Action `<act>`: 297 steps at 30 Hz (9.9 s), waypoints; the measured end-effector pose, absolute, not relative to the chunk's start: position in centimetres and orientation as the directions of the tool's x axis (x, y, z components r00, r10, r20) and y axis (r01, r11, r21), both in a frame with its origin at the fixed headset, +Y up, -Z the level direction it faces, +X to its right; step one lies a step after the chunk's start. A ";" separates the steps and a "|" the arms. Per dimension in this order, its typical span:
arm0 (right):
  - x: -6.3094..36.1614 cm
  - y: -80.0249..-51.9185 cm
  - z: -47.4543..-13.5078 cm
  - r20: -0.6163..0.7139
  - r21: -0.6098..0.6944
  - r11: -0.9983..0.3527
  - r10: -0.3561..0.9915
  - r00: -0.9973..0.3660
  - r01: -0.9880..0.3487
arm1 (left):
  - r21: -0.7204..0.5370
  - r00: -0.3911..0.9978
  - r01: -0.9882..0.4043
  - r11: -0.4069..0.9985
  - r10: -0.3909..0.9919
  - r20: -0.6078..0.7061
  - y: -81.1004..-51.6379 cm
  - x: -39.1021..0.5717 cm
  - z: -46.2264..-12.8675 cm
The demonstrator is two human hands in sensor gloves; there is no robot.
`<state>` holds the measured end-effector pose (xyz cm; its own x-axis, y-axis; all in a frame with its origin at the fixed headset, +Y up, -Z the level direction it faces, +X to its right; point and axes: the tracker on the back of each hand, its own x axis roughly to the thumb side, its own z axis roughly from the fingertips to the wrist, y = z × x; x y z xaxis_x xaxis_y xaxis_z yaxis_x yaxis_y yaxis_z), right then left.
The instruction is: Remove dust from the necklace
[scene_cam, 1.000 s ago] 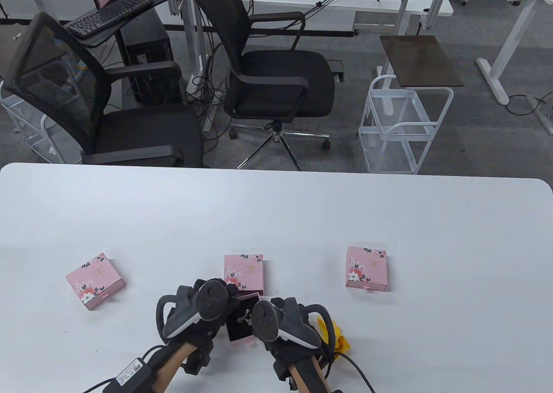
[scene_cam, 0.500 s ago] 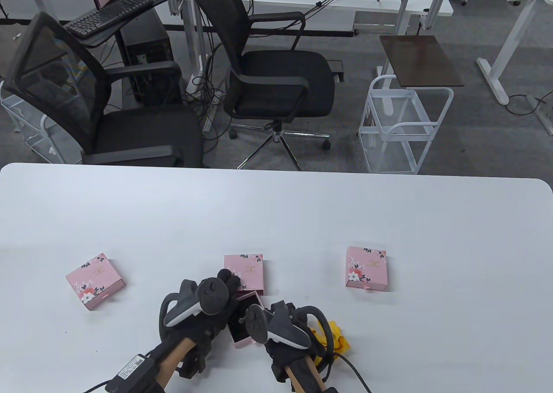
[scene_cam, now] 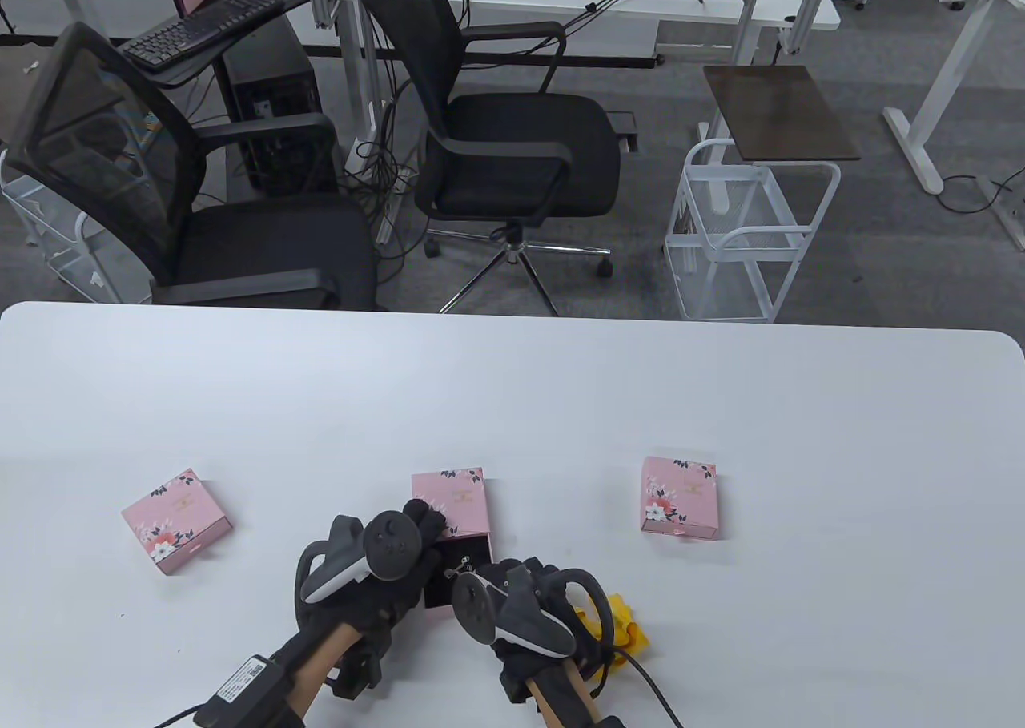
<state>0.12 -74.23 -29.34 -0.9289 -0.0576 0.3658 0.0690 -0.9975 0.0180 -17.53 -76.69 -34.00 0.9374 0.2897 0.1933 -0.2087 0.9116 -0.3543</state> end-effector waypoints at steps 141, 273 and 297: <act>6.7 -69.4 -27.0 0.164 -0.103 -0.942 0.302 -0.939 -0.321 | -0.338 0.984 -0.079 0.938 0.018 -0.179 -71.6 -32.9 -39.1; 0.1 -71.6 -27.5 -0.147 0.390 -0.710 0.581 -0.801 -0.587 | -0.087 0.925 -0.238 0.967 0.253 0.284 -72.8 -20.3 -31.8; -5.9 -75.0 -29.0 0.284 0.031 -0.993 -0.097 -0.954 0.110 | 0.004 0.902 -0.329 0.944 0.313 0.297 -71.1 -22.6 -28.4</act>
<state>-5.88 -74.95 -28.96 -0.9540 -0.0971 0.2835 0.1104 -0.9934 0.0312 -22.64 -71.08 -28.41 0.9022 0.3128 0.2969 -0.3289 0.9444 0.0044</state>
